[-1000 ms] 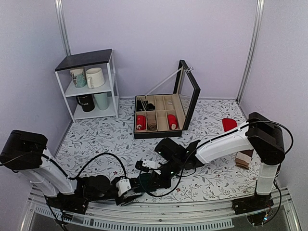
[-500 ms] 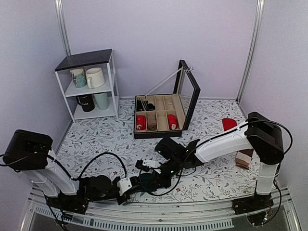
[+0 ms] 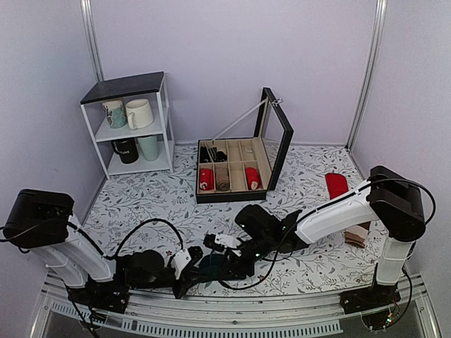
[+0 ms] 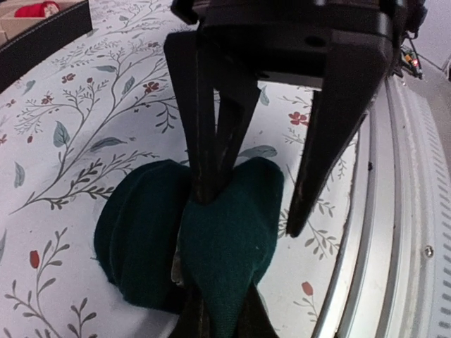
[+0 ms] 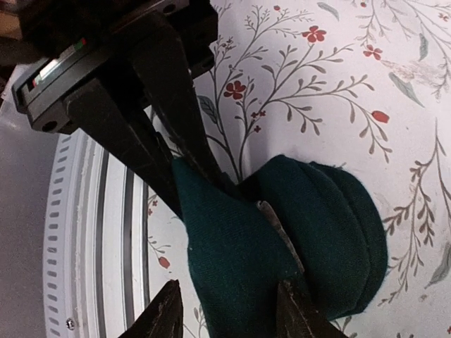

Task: Roll the socks
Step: Roll the sock at the center of the board.

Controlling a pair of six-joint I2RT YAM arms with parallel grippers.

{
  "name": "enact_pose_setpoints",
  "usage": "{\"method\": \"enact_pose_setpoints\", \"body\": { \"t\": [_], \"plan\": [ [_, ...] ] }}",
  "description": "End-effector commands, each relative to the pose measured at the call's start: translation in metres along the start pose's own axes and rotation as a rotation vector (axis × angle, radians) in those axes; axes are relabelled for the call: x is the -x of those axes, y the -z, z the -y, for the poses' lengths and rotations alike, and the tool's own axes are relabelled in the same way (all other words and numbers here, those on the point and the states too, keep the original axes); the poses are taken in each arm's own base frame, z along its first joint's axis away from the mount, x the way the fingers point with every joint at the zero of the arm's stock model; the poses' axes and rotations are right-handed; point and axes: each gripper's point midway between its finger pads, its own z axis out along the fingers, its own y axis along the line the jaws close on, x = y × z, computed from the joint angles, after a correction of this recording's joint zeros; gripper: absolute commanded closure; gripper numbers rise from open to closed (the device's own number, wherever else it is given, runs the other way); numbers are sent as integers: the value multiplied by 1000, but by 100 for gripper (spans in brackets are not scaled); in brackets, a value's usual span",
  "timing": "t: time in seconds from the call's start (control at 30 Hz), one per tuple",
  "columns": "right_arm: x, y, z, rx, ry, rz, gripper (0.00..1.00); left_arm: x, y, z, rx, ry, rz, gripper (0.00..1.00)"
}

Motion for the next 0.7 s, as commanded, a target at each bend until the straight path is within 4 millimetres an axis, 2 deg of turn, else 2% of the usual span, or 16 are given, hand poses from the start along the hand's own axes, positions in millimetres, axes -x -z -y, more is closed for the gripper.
{"method": "enact_pose_setpoints", "body": {
  "t": [0.0,0.07,0.13,0.27,0.37,0.5,0.67],
  "plan": [
    [-15,15,19,-188,72,56,52,-52,0,3,-52,95,-224,100],
    [1,27,14,-246,201,158,47,-58,-1,3,-61,119,-252,100],
    [3,32,11,-293,299,185,44,-62,-3,4,-73,135,-272,100],
    [-5,26,8,-337,413,147,43,-69,-4,5,-77,151,-302,100],
    [-8,23,3,-354,450,140,43,-74,-4,5,-80,157,-318,100],
    [-1,31,2,-403,463,183,42,-78,-5,6,-89,161,-331,100],
    [-1,28,-5,-361,469,189,44,-82,-6,6,-94,160,-340,100]
  ]
}}
